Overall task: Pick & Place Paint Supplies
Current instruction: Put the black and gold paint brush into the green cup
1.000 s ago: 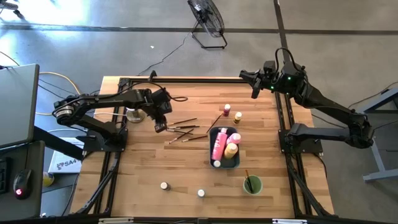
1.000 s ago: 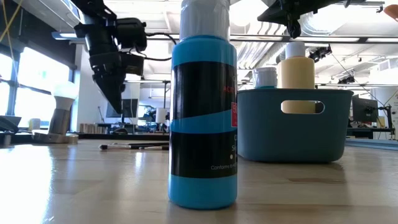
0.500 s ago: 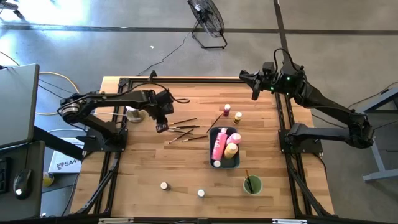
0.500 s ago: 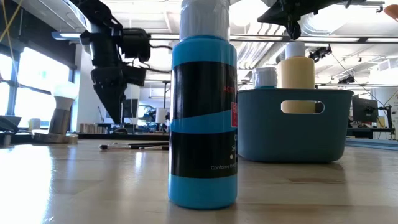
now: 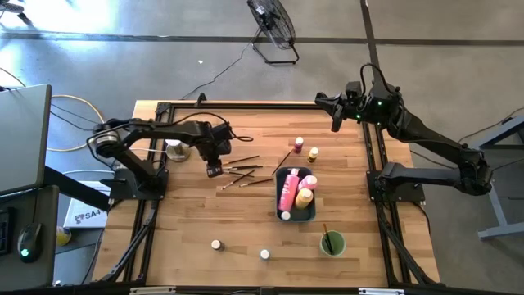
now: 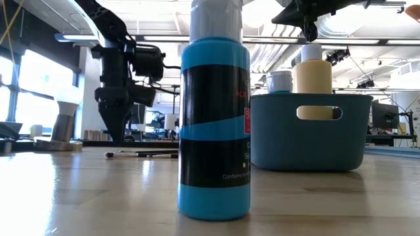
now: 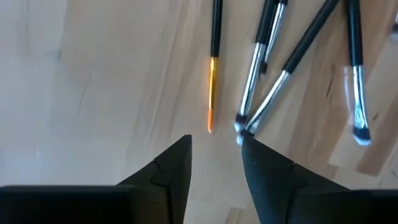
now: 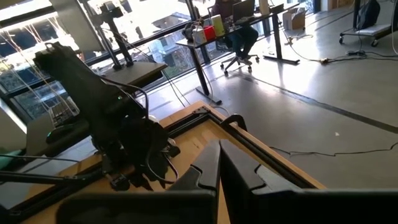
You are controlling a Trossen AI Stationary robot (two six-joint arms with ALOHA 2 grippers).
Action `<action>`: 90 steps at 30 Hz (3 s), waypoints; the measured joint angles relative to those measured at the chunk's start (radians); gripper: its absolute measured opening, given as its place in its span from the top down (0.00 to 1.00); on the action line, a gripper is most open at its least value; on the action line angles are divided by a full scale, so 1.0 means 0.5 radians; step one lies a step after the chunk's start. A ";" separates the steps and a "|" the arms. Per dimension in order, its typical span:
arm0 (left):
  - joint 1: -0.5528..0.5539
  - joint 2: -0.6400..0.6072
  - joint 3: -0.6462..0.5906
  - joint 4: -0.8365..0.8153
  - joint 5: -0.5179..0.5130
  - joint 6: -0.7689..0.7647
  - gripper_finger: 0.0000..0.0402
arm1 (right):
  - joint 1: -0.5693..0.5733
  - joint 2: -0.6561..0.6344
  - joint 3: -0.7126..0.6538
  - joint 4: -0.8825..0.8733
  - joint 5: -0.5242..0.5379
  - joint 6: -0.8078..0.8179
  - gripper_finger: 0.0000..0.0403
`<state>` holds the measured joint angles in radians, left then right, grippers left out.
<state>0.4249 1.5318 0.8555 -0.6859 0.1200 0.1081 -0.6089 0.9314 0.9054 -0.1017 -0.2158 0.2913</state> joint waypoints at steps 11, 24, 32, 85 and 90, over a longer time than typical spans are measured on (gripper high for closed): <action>0.000 0.114 0.000 0.130 -0.036 -0.001 0.66 | 0.000 0.000 0.000 -0.001 0.005 0.000 0.99; -0.001 0.138 0.004 0.132 -0.077 -0.014 0.66 | 0.000 0.000 0.000 -0.004 0.008 -0.012 0.99; 0.000 0.140 0.003 0.132 -0.088 -0.015 0.70 | 0.000 0.000 0.000 -0.004 0.008 -0.014 0.99; 0.130 0.144 0.977 -0.578 -0.037 0.032 1.00 | 0.000 0.000 0.000 0.052 -0.113 -0.260 1.00; 0.224 0.140 1.434 -0.907 -0.035 0.084 1.00 | 0.000 0.000 0.000 0.131 -0.168 -0.278 0.99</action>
<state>0.5370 1.6020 1.5723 -1.1395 0.1027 0.1500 -0.6090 0.9314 0.9054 -0.0360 -0.2998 0.1521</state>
